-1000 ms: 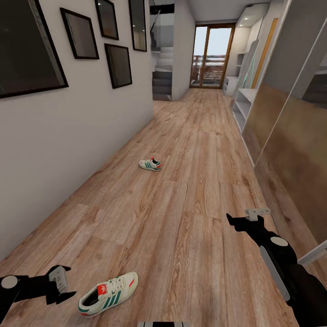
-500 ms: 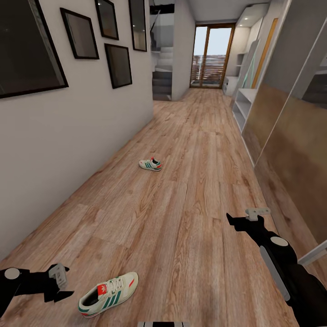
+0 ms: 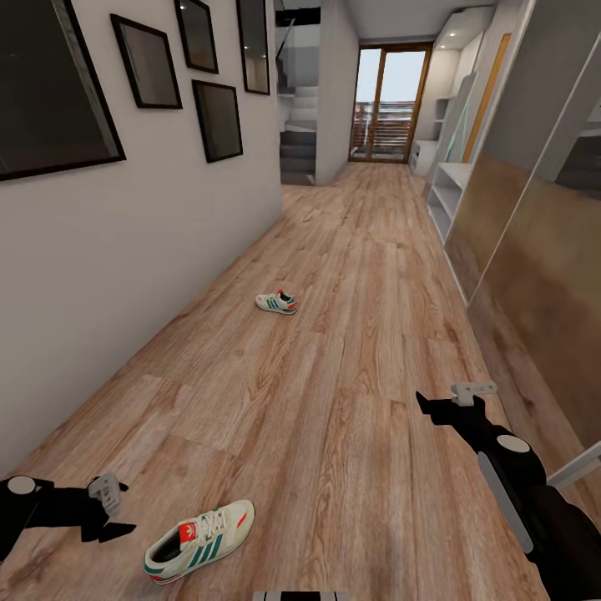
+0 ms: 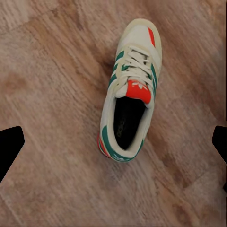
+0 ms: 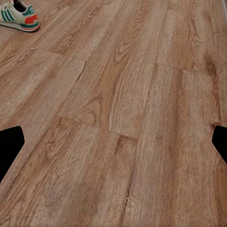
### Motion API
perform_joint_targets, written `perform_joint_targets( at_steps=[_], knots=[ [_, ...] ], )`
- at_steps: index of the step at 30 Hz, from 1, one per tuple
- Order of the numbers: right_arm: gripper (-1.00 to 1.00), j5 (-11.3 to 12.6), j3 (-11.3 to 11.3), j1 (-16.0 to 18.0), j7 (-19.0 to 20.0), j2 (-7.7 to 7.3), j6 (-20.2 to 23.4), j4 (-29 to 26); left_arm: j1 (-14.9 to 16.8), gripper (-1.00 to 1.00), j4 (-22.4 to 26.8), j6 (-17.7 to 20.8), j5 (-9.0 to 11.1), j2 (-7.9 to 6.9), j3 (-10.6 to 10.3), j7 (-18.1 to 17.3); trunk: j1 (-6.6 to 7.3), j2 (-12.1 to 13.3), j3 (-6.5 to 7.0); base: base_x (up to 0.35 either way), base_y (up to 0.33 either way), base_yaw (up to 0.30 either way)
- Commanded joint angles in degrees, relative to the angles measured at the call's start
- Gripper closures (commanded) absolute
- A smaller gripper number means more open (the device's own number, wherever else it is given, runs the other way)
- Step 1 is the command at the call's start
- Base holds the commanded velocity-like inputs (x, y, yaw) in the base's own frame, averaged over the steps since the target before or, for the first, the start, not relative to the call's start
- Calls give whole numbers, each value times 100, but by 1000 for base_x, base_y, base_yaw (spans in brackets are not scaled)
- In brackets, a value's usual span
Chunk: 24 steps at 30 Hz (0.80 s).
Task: Pick up the two gym shoes and the two sandals from the corridor floor and place them onto the hallstand (shoe rack) in the corridor, making sure they are on the rack and not on the floor. Arrange them so the two gym shoes are next to each other and the two sandals are next to each other.
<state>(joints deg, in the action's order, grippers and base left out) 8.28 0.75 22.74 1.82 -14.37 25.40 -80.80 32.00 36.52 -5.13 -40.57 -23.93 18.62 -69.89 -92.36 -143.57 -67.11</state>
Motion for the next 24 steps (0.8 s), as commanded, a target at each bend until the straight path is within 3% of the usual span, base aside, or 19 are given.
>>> perform_joint_targets(
  at_steps=[1,2,3,24],
  knots=[
    [-100,42,4,3,-6,-4,27,-6,38,-100,-29,-53,-42,-9,33,-54,1,-2,-5,0,0,0],
    [-100,42,4,3,-6,-4,27,-6,70,-100,-61,-50,-36,-21,36,-86,1,-2,-5,0,0,0],
    [-100,42,4,3,-6,-4,27,-6,268,-100,-260,-48,-30,-30,38,-492,1,-2,-5,0,0,0],
    [-100,42,6,3,-6,-4,27,-6,238,-100,-316,-57,0,-48,54,-543,1,-2,-5,0,0,0]
  ],
)
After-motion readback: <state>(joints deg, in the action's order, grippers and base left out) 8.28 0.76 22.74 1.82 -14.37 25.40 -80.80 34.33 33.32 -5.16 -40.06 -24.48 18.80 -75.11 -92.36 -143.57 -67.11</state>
